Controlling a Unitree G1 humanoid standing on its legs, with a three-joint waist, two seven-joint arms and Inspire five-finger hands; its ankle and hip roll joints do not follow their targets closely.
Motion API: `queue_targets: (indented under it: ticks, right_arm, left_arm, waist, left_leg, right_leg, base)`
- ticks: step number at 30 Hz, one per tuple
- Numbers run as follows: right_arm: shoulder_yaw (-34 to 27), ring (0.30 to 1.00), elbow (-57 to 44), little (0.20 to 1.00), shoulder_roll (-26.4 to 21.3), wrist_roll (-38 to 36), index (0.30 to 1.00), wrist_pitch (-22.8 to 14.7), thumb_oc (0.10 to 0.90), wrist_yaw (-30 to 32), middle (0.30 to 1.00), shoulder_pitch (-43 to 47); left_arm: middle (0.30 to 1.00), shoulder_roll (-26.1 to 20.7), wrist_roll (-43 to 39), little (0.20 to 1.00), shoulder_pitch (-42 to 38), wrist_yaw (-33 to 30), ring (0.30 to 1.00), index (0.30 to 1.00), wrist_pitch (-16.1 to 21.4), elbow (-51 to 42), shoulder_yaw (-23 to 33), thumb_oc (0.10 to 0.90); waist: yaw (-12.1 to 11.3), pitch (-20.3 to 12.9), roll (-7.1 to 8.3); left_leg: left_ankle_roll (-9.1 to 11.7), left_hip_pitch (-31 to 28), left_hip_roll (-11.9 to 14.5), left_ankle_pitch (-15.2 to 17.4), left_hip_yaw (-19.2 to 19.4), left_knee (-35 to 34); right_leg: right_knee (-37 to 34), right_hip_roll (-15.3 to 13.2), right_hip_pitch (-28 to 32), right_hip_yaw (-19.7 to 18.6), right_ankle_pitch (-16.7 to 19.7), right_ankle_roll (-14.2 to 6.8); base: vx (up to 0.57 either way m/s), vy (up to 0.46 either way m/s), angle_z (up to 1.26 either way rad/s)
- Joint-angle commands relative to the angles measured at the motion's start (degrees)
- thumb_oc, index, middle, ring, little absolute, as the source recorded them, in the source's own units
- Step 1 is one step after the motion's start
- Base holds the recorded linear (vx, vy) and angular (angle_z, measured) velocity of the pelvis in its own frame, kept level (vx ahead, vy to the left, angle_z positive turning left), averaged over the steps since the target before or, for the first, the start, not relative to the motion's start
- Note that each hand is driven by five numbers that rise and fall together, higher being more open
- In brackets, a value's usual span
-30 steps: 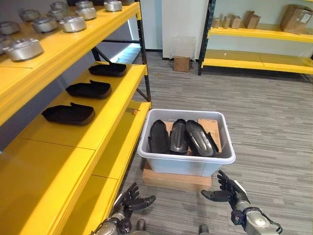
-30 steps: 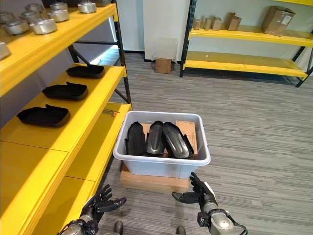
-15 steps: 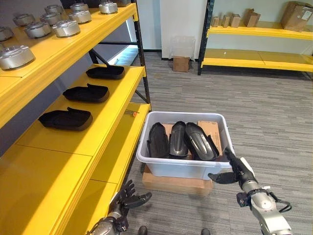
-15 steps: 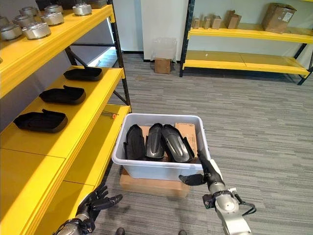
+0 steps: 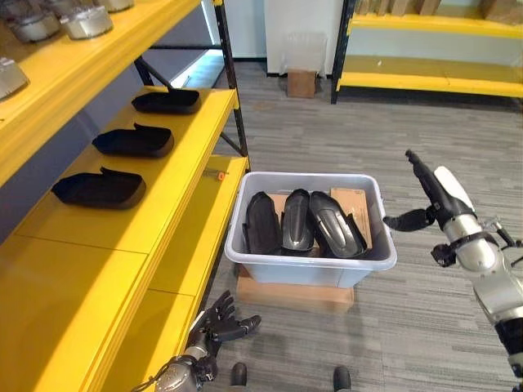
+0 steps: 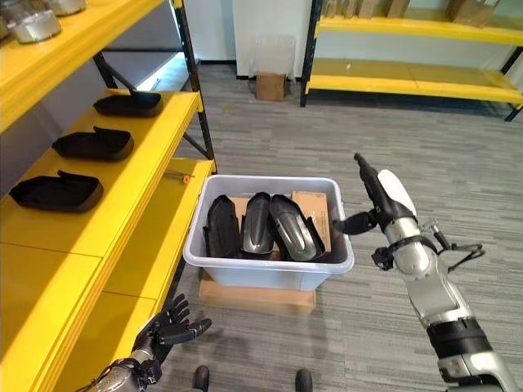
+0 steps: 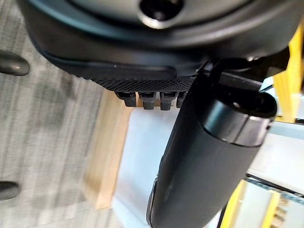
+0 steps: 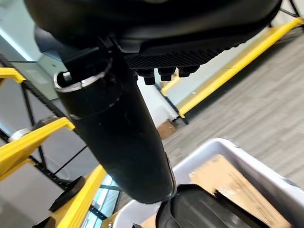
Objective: Move parts from the plastic box to the shelf.
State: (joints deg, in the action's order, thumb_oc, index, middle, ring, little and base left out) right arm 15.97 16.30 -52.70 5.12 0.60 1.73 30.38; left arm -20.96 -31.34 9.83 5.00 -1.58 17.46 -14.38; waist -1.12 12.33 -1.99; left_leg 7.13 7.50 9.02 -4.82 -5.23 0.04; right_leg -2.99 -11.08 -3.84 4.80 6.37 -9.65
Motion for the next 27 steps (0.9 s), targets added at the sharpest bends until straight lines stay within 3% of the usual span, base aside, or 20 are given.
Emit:
queue_targets:
  ticks: [1, 4, 10, 19, 27]
  right_arm:
    - [1.5, 1.000, -0.5, 1.000, -2.4, 4.7, 1.000, -3.0, 0.900, 3.2, 1.000, 13.1]
    - [9.2, 1.000, 3.7, 1.000, -4.5, 8.3, 1.000, -1.3, 0.900, 3.5, 1.000, 24.4]
    - [19.5, 1.000, 5.2, 1.000, -3.6, 15.4, 1.000, 0.2, 0.900, 2.2, 1.000, 36.5]
    - [26.6, 1.000, 4.5, 1.000, -4.6, 17.3, 1.000, -1.2, 0.900, -0.4, 1.000, 40.0]
    - [27.2, 1.000, 5.1, 1.000, -5.5, 16.5, 1.000, -0.7, 0.900, -1.3, 1.000, 38.8]
  left_arm:
    - [1.000, -4.4, -2.6, 1.000, -4.2, 0.2, 1.000, 1.000, 5.3, -6.8, 0.9, 0.900]
    - [1.000, -5.0, -3.0, 1.000, -6.4, -1.0, 1.000, 1.000, 6.2, -8.0, 0.1, 0.900]
    - [1.000, -4.7, -2.5, 1.000, -9.3, -3.7, 1.000, 1.000, 7.4, -8.6, 0.5, 0.900]
    - [1.000, -6.3, 0.5, 1.000, -10.8, -4.9, 1.000, 1.000, 8.6, -10.2, 0.9, 0.900]
    - [1.000, -6.6, 1.1, 1.000, -12.1, -5.9, 1.000, 1.000, 8.9, -10.0, 0.9, 0.900]
  waist:
    - [-3.0, 1.4, 3.73]
    - [-3.5, 4.3, 3.75]
    - [-4.3, 8.8, 4.25]
    - [-5.0, 12.3, 5.27]
    - [-4.8, 14.1, 6.48]
  left_leg:
    - [-0.6, -0.2, 1.9, 3.4, -0.2, 3.9]
    - [-0.4, 3.5, 1.7, 2.2, -0.8, 4.4]
    - [-0.6, 10.1, 1.1, 2.0, -1.4, 7.3]
    - [-0.5, 13.4, 0.9, 1.5, -1.8, 8.2]
    - [-0.4, 14.6, 0.9, 1.4, -2.1, 8.8]
  right_leg:
    - [6.9, -1.8, -5.8, 0.4, 0.5, 3.1]
    - [8.1, -1.7, -9.5, 0.3, 1.1, 3.2]
    - [10.3, -1.6, -15.7, -0.9, 1.8, 3.3]
    - [10.5, -1.6, -18.1, -0.7, 2.5, 3.4]
    - [10.6, -1.4, -19.1, -0.5, 2.7, 3.4]
  base:
    - [-0.16, -0.010, 0.15]
    - [-0.11, 0.000, 0.11]
    - [-0.10, 0.011, 0.06]
    - [-0.02, -0.001, 0.05]
    - [0.00, 0.000, 0.00]
